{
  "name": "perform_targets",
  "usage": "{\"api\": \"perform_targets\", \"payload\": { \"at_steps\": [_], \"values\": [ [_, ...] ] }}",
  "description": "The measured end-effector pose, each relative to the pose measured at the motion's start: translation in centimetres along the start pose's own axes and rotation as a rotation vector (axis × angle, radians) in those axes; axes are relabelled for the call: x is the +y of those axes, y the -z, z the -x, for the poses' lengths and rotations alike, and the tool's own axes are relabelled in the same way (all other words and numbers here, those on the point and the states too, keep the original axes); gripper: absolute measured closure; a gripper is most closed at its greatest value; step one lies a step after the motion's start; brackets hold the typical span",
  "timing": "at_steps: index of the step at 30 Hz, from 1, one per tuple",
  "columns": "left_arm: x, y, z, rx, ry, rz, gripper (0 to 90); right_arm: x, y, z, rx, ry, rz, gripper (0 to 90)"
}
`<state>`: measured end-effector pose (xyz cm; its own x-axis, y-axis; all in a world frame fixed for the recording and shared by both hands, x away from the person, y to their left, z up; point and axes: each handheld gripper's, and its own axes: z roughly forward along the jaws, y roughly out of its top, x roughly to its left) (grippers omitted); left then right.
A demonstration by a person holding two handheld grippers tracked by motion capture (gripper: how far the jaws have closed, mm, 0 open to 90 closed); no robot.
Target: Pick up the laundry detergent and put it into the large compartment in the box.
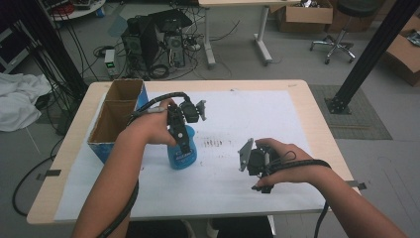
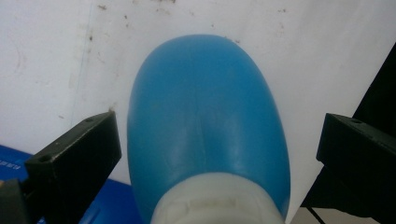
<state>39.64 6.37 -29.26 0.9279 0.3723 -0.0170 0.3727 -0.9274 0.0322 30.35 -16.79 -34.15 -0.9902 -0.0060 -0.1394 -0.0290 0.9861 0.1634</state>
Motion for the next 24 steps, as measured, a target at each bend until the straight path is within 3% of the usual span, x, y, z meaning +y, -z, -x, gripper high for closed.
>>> {"api": "perform_targets", "payload": {
  "at_steps": [12,18,24],
  "values": [
    [0.14,-0.12,0.04,0.016,-0.006,-0.006,3.7,-0.06,-0.15,-0.02,0.002,-0.002,0.002,15.8],
    [0.06,-0.16,-0.03,0.014,-0.004,-0.007,13.9,-0.02,-0.19,0.01,0.003,0.002,0.000,15.8],
    [0.05,-0.08,-0.04,0.011,-0.001,-0.006,15.6,0.00,-0.17,0.04,0.003,0.002,0.002,15.8]
  ]
}}
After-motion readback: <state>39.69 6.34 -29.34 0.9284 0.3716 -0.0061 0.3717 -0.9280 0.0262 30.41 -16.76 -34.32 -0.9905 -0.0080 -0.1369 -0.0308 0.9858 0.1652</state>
